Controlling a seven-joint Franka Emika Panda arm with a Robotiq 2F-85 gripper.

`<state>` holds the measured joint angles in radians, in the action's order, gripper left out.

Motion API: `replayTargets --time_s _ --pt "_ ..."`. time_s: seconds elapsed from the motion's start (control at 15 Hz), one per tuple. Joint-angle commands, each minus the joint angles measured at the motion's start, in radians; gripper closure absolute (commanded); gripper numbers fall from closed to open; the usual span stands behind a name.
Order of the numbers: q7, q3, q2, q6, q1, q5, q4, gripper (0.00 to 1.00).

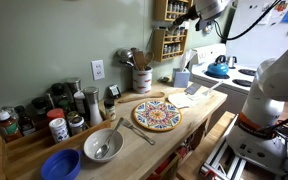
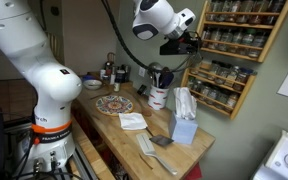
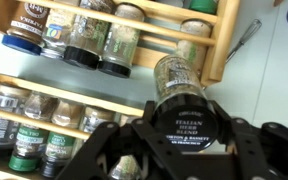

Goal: Remove the spice bottle from the shelf

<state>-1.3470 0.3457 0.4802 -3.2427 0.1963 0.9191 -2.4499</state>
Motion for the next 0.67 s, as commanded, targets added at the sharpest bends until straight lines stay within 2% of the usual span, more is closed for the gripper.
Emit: replayTargets --time_s 0.0,0.13,0.2,0.33,0.4,0.6 --pt "0.022 -0.135 0.112 0.104 -0.136 -0.034 -0.095 0.71" --pt "0.060 -0.223 0.151 0.204 -0.230 -0.065 -0.125 0.71" --pt "0.166 -0.219 0.187 0.259 -0.236 -0.198 -0.152 0.71" --pt "0.274 -0.245 0.243 0.391 -0.281 -0.340 -0.161 0.71" --pt "0.332 -0.239 0.273 0.471 -0.278 -0.416 -0.157 0.71" --pt "0.436 -0.169 0.340 0.704 -0.196 -0.563 -0.113 0.71"
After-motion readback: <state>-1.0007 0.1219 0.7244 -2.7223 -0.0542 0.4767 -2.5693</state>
